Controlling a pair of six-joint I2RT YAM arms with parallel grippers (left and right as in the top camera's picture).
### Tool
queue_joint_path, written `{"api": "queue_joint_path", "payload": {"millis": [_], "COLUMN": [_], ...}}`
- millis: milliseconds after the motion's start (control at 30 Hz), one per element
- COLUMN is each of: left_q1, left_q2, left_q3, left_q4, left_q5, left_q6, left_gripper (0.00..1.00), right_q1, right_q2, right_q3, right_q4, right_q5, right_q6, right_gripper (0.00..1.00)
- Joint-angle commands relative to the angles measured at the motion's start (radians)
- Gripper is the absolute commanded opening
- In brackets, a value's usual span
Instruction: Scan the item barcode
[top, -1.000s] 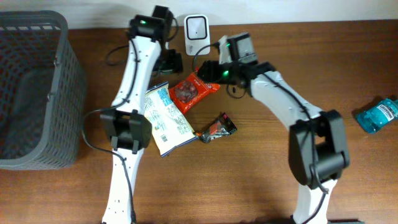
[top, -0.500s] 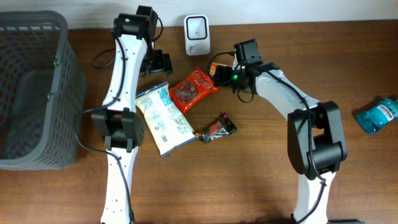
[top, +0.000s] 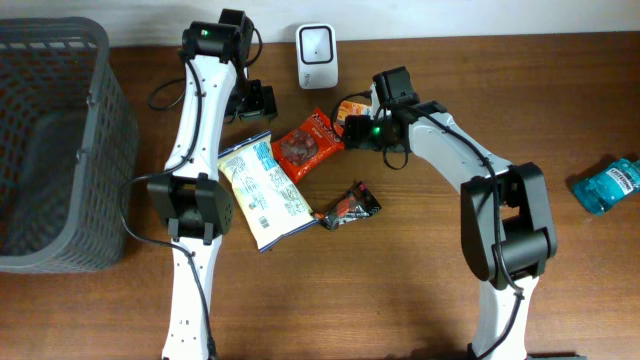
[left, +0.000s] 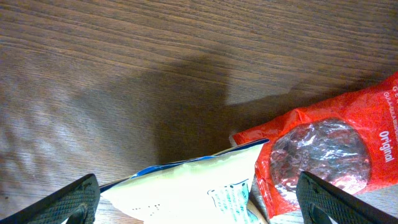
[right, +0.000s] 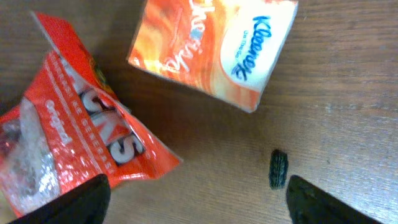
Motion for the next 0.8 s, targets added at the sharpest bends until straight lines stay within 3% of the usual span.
{"api": "queue_joint_path", "payload": {"millis": [0,267,767], "left_q1": [0.0,0.0,0.0], "left_q2": [-0.008,-0.008,-0.008], "left_q3": [0.011,0.011,0.011], "left_q4": [-0.002,-0.002,-0.002], "left_q5": [0.007,0.007,0.007], "left_q6": [-0.005,-0.005,-0.006], "left_gripper": [0.99,0.99,0.99], "right_q1": [0.005,0.022,0.049], "right_q2": [0.002,0.029,0.031], "right_q3": [0.002,0.001,0.001], "right_q4": [0.058,0.177,0.118], "right_q5": [-0.031,-0.145,-0.167], "right_q6": [-0.051,-0.051,-0.165], "right_gripper": [0.77,0.77,0.76]}}
